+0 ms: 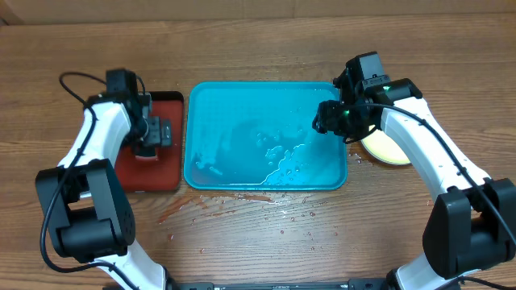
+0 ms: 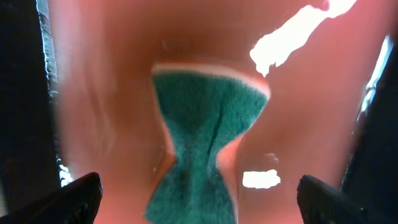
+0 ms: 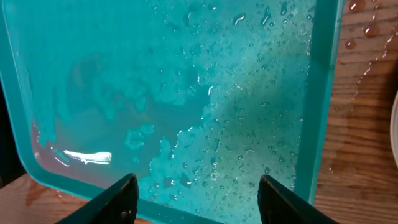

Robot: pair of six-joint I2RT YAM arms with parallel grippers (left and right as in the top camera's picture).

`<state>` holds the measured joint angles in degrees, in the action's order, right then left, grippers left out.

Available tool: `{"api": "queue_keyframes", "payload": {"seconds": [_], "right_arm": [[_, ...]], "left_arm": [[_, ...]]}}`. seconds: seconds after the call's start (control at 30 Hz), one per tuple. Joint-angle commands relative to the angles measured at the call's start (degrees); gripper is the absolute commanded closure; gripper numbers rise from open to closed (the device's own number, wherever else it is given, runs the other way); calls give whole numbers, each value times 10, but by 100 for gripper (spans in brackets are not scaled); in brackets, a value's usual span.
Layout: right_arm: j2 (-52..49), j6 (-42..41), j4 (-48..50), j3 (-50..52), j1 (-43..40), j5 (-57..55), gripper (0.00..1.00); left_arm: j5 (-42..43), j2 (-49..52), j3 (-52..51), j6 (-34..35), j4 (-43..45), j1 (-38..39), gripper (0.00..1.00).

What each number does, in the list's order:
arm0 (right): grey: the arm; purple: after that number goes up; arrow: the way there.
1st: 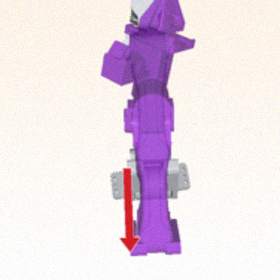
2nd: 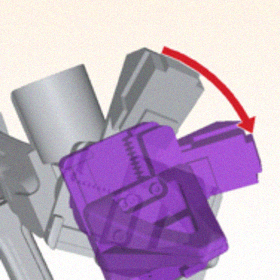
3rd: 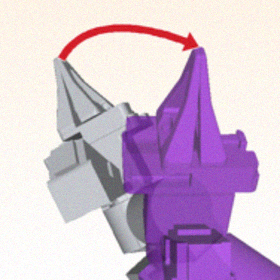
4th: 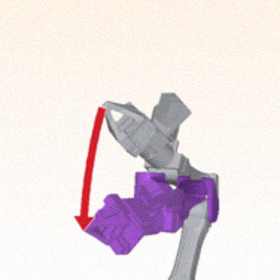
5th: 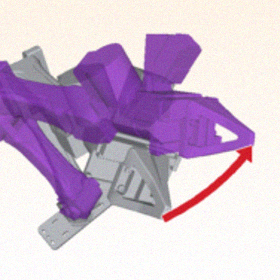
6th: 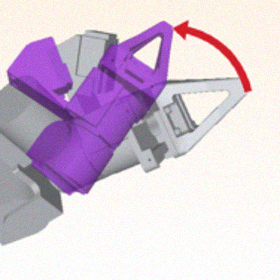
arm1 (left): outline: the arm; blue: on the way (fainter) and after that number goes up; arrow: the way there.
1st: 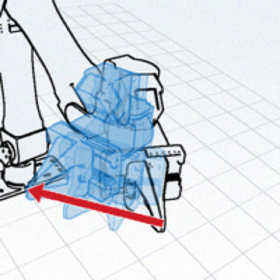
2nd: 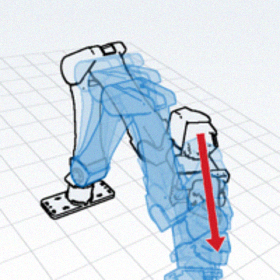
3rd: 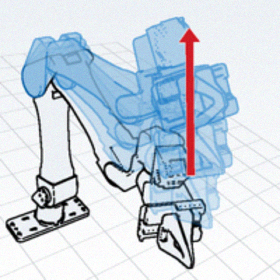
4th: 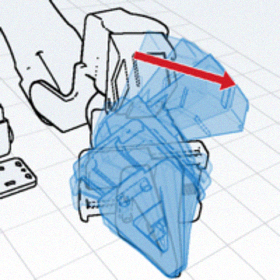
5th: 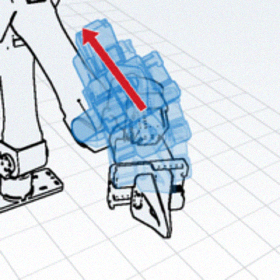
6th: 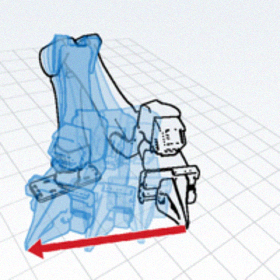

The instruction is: Clean dirty plates on tray and stack at the side

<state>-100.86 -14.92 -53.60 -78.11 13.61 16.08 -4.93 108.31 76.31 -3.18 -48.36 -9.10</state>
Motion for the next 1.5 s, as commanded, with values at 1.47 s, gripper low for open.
{"api": "queue_keyframes", "payload": {"seconds": [1.47], "right_arm": [[381, 2, -333, -257, 2, -147, 0]], "left_arm": [[120, -4, 542, 51, -450, 14, 0]]}}
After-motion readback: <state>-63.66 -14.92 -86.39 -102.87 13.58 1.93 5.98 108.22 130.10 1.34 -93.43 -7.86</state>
